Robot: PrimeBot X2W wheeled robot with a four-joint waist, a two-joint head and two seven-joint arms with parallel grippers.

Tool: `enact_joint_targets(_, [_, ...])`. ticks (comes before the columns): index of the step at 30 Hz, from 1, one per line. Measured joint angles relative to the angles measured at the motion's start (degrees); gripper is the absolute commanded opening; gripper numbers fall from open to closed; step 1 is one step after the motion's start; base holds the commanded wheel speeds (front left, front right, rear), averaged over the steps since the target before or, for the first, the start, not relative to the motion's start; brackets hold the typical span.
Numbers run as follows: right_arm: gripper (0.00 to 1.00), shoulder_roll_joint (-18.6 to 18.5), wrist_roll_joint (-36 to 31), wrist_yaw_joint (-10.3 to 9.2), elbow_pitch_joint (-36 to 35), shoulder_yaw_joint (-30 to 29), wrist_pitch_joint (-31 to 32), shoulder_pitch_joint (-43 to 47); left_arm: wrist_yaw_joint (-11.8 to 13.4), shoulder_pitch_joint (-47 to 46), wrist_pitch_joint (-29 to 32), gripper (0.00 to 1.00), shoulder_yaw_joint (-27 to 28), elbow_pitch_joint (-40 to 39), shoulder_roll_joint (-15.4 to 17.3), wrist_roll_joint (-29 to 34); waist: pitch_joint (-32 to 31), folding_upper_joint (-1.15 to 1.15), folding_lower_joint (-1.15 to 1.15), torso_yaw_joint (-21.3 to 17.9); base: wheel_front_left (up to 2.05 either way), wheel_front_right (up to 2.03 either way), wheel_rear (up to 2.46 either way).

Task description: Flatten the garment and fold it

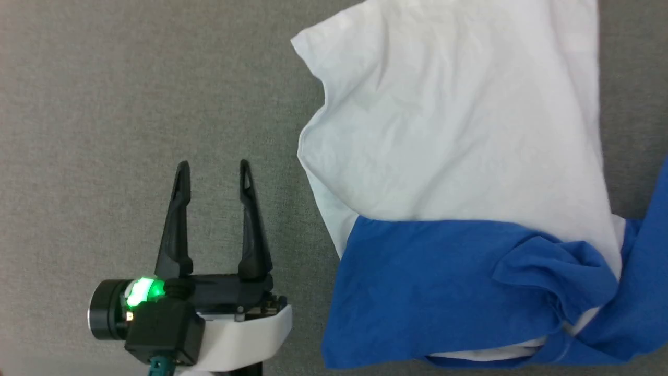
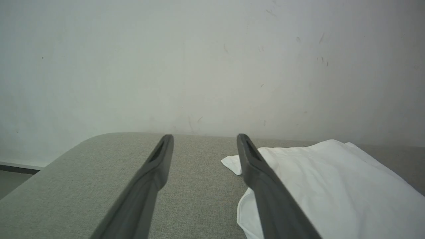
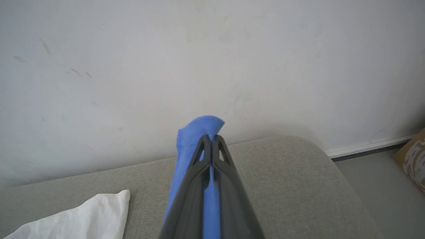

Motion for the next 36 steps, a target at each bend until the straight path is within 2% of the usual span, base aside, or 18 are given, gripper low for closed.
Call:
enact_joint_targets(5, [0.0,-1.2,0.3,0.0,0.3,-8.3,-1.3,7.5,-0.1,2.3,1.0,1.0,1.7,-1.3,2.0,-1.1,-4.6,0.0,-0.01,-1.0,0.0,0.0,0.0])
enact_joint_targets(11, [0.0,0.2,-1.5,-0.01,1.2,-17.4,-3.4,18.2,-0.1,4.9,2.0,1.0,3.0,-2.4,3.7,-2.7,-9.5,0.0,-0.01,-2.2,0.0,0.0,0.0])
enact_joint_targets(16, [0.0,2.3,-2.3,-0.01,0.6,-21.8,-4.4,24.1,-0.1,7.0,2.6,1.0,3.9,-3.0,5.0,-3.7,-13.1,0.0,0.0,-3.0,0.0,0.0,0.0])
enact_joint_targets(20, [0.0,3.5,-2.8,-0.01,-0.9,-22.5,-4.3,26.1,-0.1,8.6,2.9,1.0,4.7,-3.4,5.6,-4.7,-15.6,0.0,0.0,-3.4,0.0,0.0,0.0])
enact_joint_targets(26, [0.0,6.0,-1.0,-0.01,-8.8,-16.5,-2.9,26.7,-0.1,9.4,3.0,1.0,5.3,-3.8,6.2,-5.6,-17.9,0.0,0.01,-3.9,0.0,0.0,0.0])
enact_joint_targets(36, [0.0,16.1,7.6,0.0,-34.6,2.4,7.7,30.3,-0.2,9.3,3.1,1.0,5.3,-3.8,6.4,-6.4,-19.2,0.0,0.01,-2.4,0.0,0.0,0.0])
